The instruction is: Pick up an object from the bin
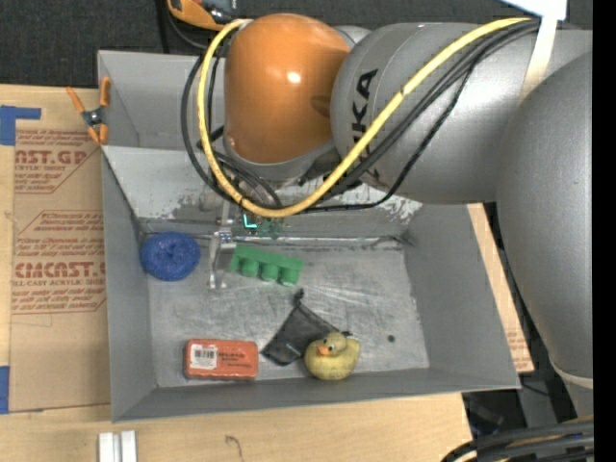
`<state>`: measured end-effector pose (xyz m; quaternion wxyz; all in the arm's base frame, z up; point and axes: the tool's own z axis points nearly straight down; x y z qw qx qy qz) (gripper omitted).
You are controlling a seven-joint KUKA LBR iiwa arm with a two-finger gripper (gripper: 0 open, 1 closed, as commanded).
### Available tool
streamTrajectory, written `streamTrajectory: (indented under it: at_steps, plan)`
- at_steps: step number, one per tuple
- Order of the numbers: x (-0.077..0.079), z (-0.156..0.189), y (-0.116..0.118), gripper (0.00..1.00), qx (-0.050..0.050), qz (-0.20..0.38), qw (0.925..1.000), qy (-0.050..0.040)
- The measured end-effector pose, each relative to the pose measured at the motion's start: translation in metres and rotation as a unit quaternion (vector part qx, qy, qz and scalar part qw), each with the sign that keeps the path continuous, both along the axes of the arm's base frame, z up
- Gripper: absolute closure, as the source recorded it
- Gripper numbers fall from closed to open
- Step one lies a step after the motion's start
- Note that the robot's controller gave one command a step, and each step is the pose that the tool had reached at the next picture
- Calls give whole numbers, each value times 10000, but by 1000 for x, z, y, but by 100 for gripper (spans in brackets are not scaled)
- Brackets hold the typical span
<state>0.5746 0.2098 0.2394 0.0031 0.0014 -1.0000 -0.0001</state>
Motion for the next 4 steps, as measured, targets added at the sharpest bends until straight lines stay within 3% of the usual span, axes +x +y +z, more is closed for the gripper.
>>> streamTrajectory:
  at_steps: [1, 2, 3, 4]
  plan:
    - [2, 5, -1, 0, 8, -9, 10000, -38]
    - [-3, -34, 10, 0, 18, -12, 10000, -81]
    - [-87, -68, -51, 100, 4, 351, 9994, -26]
    - [-87, -68, -51, 0, 5, 351, 9994, -24]
